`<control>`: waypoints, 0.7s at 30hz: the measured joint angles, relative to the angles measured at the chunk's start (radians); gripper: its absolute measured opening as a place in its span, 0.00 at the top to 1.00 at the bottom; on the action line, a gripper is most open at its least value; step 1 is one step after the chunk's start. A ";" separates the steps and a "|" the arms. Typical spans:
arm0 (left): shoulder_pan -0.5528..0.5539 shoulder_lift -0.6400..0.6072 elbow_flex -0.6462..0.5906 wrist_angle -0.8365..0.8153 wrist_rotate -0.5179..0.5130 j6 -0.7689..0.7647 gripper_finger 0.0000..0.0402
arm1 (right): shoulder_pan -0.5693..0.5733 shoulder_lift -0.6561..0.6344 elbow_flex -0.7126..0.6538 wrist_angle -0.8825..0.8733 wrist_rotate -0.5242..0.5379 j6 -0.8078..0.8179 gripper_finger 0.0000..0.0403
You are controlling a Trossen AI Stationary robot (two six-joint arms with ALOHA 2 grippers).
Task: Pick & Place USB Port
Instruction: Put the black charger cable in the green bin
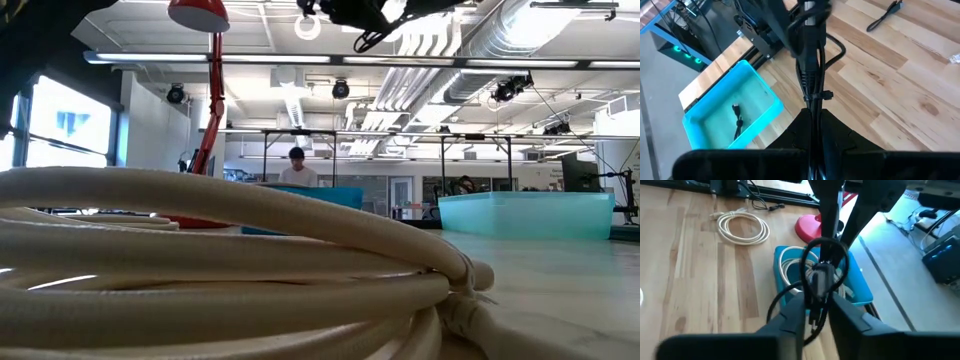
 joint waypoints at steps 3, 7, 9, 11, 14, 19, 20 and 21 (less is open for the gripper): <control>0.000 0.000 0.000 -0.004 -0.003 0.004 0.96 | -0.014 0.000 0.000 0.000 -0.023 -0.003 0.92; 0.000 0.000 0.000 -0.011 -0.014 0.011 0.94 | -0.015 0.000 0.000 -0.004 -0.018 0.000 0.92; -0.001 0.000 0.000 -0.019 -0.021 0.008 0.92 | -0.015 0.001 0.000 -0.007 -0.018 0.000 0.92; -0.001 0.000 0.000 -0.019 -0.020 -0.005 0.88 | -0.015 0.002 0.000 -0.009 -0.018 -0.001 0.92; -0.004 0.000 0.000 -0.014 -0.018 -0.005 0.83 | -0.015 0.002 0.000 -0.011 -0.020 0.015 0.92; -0.017 -0.003 0.000 -0.017 -0.100 0.045 0.73 | -0.014 0.003 0.000 -0.025 -0.023 0.028 0.92; -0.020 -0.006 0.000 -0.016 -0.127 0.049 0.71 | -0.014 0.003 0.000 -0.028 -0.024 0.033 0.92; -0.026 -0.008 0.000 -0.014 -0.146 0.050 0.69 | -0.014 0.003 0.000 -0.031 -0.023 0.037 0.92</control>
